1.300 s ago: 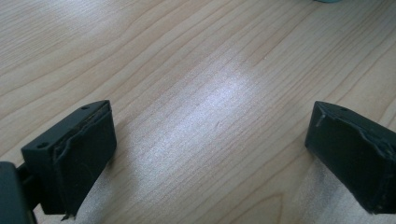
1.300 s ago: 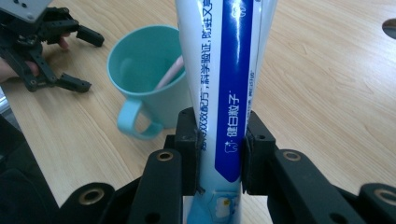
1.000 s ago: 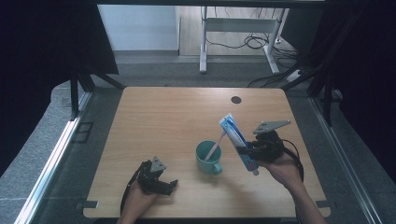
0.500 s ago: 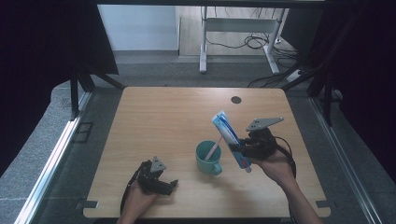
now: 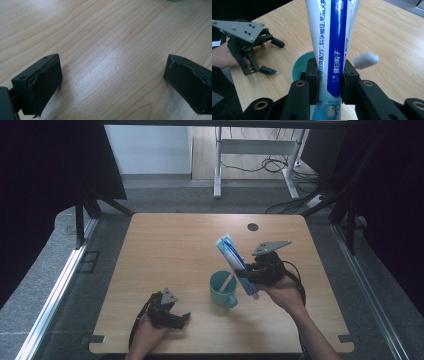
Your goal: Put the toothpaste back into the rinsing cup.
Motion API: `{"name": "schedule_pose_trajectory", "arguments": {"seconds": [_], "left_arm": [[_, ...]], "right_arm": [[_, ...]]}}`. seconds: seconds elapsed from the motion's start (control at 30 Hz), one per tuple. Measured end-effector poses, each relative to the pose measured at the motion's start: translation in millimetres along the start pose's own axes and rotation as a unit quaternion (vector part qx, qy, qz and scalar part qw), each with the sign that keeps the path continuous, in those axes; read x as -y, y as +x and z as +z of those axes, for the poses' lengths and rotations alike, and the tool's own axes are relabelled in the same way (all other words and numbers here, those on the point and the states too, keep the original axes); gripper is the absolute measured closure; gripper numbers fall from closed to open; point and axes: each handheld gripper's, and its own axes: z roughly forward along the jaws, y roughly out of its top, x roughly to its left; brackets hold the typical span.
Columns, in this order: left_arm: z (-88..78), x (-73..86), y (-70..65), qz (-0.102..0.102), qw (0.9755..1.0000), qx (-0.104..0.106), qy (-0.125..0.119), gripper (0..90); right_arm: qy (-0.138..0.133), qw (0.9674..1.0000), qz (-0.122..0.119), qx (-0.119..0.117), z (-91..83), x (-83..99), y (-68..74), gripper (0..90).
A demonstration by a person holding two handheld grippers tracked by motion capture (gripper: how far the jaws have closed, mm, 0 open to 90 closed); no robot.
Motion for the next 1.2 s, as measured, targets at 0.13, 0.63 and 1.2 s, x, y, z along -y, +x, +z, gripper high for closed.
{"name": "schedule_pose_trajectory", "arguments": {"seconds": [0.13, 0.63, 1.2], "left_arm": [[0.1, 0.0, 0.0, 0.000, 1.0000, 0.000, -0.001, 1.9], [0.1, 0.1, -0.1, -0.001, 1.0000, 0.000, -0.001, 1.9], [0.2, 0.1, -0.1, 0.000, 1.0000, 0.000, -0.001, 1.9]], "right_arm": [[-0.001, 1.0000, -0.001, 0.000, 2.9, -4.1, 1.2, 72.1], [-0.006, 0.9999, -0.009, -0.005, 18.1, -22.0, 7.0, 72.1], [-0.011, 0.9997, -0.021, -0.007, 41.0, -38.5, 16.4, 72.0]]}}
